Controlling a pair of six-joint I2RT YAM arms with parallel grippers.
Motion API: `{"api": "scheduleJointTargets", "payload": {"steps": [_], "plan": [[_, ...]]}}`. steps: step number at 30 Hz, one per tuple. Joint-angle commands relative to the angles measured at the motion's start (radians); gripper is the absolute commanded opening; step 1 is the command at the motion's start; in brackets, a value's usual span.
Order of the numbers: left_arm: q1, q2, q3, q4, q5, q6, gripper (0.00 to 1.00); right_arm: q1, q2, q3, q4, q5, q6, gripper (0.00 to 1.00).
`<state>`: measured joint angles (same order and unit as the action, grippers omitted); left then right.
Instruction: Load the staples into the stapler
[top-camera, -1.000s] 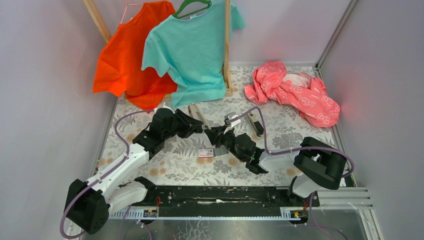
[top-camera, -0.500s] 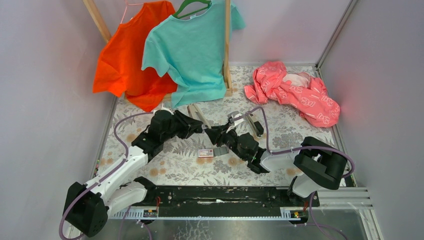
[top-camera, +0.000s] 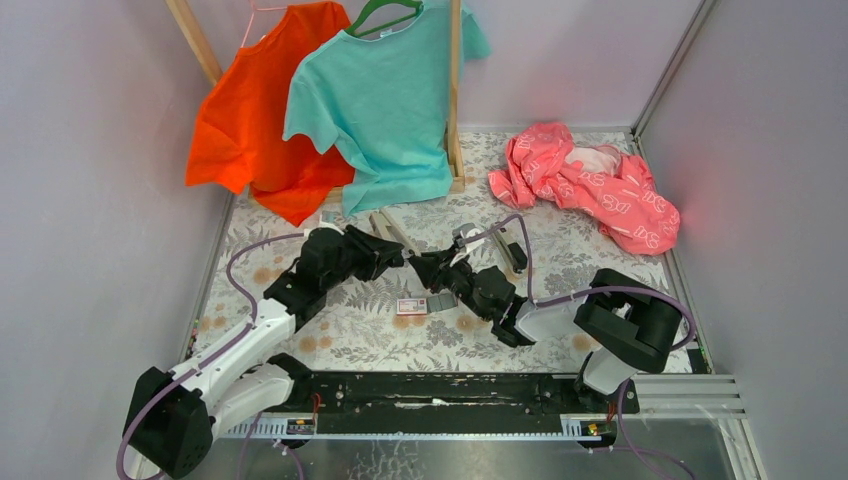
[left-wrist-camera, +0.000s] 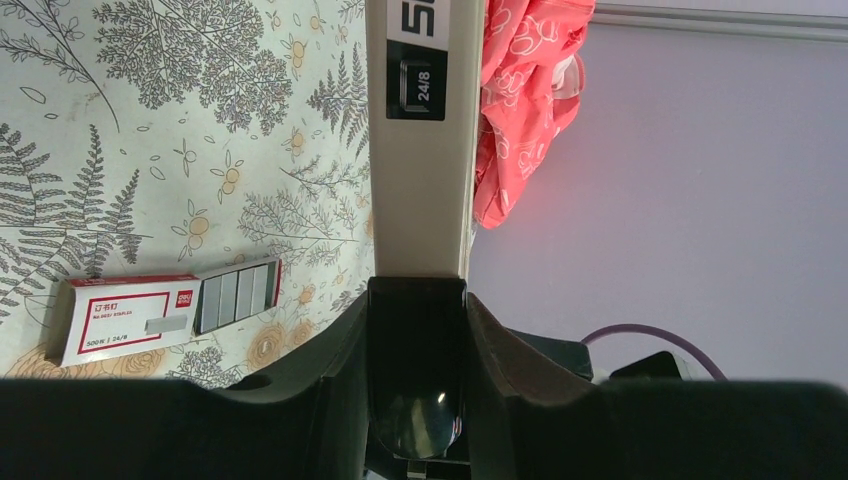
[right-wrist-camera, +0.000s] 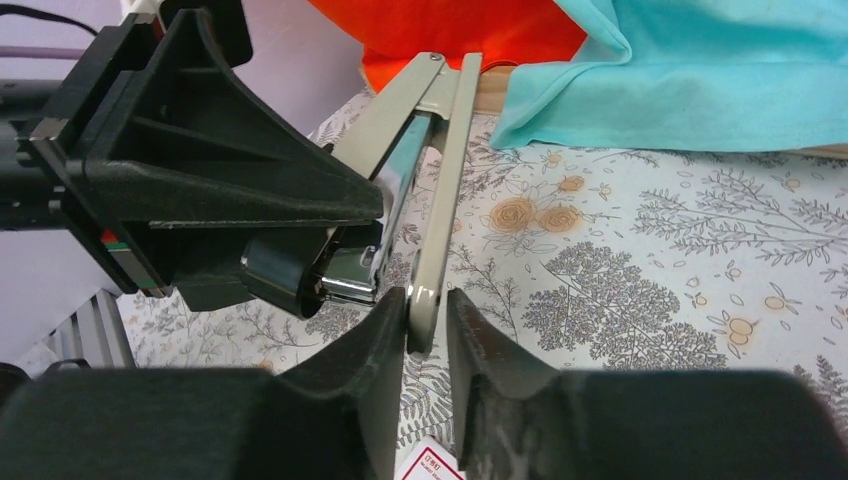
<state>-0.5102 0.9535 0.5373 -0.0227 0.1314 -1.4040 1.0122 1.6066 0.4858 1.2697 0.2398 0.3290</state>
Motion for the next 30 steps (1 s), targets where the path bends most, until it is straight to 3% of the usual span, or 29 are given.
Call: {"api": "scheduleJointTargets", "payload": {"steps": [1,4,11,21,30], "plan": [[-0.017,-0.014,-0.002,0.071,0.053,-0.012,0.00,-0.035,0.004,0.038,0.093,0.044,-0.080,0.23],[-0.018,-0.019,-0.003,0.070,0.057,-0.016,0.00,-0.035,-0.004,0.029,0.086,0.061,-0.108,0.01],[0.009,-0.059,0.019,0.010,0.061,0.002,0.00,-0.067,-0.055,-0.006,0.023,0.088,-0.186,0.00],[0.139,-0.113,0.049,-0.103,0.143,0.053,0.00,-0.173,-0.179,-0.080,-0.108,0.032,-0.220,0.00],[0.322,-0.080,0.138,-0.253,0.196,0.232,0.00,-0.232,-0.356,-0.097,-0.288,-0.146,-0.192,0.00]]}}
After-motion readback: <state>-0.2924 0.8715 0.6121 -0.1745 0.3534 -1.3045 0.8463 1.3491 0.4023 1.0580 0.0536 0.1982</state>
